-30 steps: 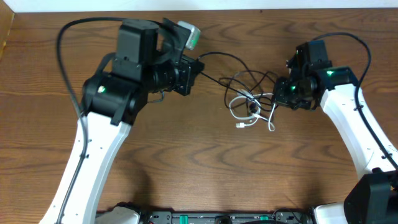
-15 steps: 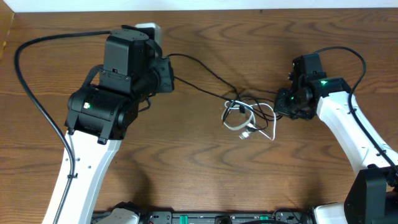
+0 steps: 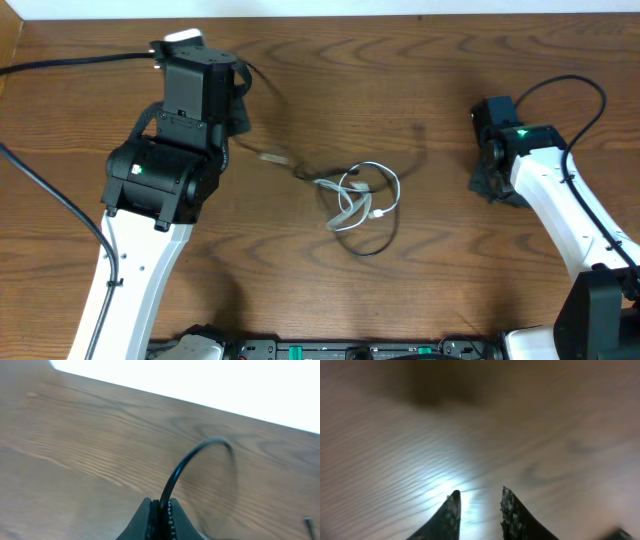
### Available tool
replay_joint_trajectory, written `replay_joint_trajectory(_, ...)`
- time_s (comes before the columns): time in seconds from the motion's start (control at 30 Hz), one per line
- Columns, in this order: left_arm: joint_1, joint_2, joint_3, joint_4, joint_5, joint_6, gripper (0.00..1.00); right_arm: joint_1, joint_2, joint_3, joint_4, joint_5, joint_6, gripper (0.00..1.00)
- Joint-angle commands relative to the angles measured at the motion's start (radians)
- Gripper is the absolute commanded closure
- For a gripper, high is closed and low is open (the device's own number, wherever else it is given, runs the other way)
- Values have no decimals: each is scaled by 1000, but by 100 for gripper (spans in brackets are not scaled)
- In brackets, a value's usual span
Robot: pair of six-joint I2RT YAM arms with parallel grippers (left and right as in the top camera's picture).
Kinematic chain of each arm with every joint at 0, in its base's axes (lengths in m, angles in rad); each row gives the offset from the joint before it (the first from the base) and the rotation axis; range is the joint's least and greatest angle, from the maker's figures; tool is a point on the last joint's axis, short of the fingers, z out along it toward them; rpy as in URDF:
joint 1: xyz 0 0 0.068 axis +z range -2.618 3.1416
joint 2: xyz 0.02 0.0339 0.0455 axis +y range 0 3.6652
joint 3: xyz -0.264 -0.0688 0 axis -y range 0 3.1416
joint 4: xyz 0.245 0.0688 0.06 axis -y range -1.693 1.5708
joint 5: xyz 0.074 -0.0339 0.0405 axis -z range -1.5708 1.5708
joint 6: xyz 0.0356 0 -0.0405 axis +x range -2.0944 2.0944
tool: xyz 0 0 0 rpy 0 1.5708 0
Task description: Untangle cables
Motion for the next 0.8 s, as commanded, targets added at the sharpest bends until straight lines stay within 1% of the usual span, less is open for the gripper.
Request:
replay_joint_trajectory(0.0, 21, 9, 40, 9, -155, -21, 92, -31, -6, -6, -14, 159, 68, 74)
replay_joint_trajectory(0.07, 24, 13, 40, 8, -98, -19, 93, -40, -6, -5, 5, 69, 43, 76)
replay_joint_trajectory(0.1, 24, 16, 40, 11, -37, -8, 92, -39, -6, -5, 34, -19, -19, 77)
replay_joint_trajectory(0.17, 23, 19, 40, 29, 90, 61, 93, -39, -6, -5, 100, -207, -152, 75)
replay_joint_trajectory(0.2, 23, 21, 40, 46, 171, 108, 92, -38, -6, -5, 150, -360, -248, 73)
replay_joint_trajectory(0.27, 23, 21, 40, 84, 288, 173, 93, -37, -6, -2, 218, -626, -377, 66)
replay_joint_trajectory(0.3, 24, 18, 40, 104, 329, 193, 93, -34, -6, -1, 245, -741, -421, 59)
replay_joint_trajectory(0.33, 24, 12, 40, 128, 365, 202, 93, -28, -6, 0, 274, -867, -458, 53)
replay_joint_trajectory(0.4, 24, -6, 42, 175, 399, 202, 92, -11, -6, 0, 321, -1025, -478, 44)
replay_joint_trajectory(0.43, 24, -19, 42, 205, 417, 201, 93, 1, -6, 0, 344, -1077, -480, 42)
replay_joint_trajectory(0.57, 24, -85, 42, 350, 487, 185, 93, 44, -6, 0, 401, -1144, -478, 37)
replay_joint_trajectory(0.67, 24, -142, 42, 487, 494, 121, 93, 75, -6, 0, 441, -1177, -461, 34)
replay_joint_trajectory(0.77, 24, -189, 42, 620, 494, 53, 93, 108, -6, 0, 494, -1181, -385, 34)
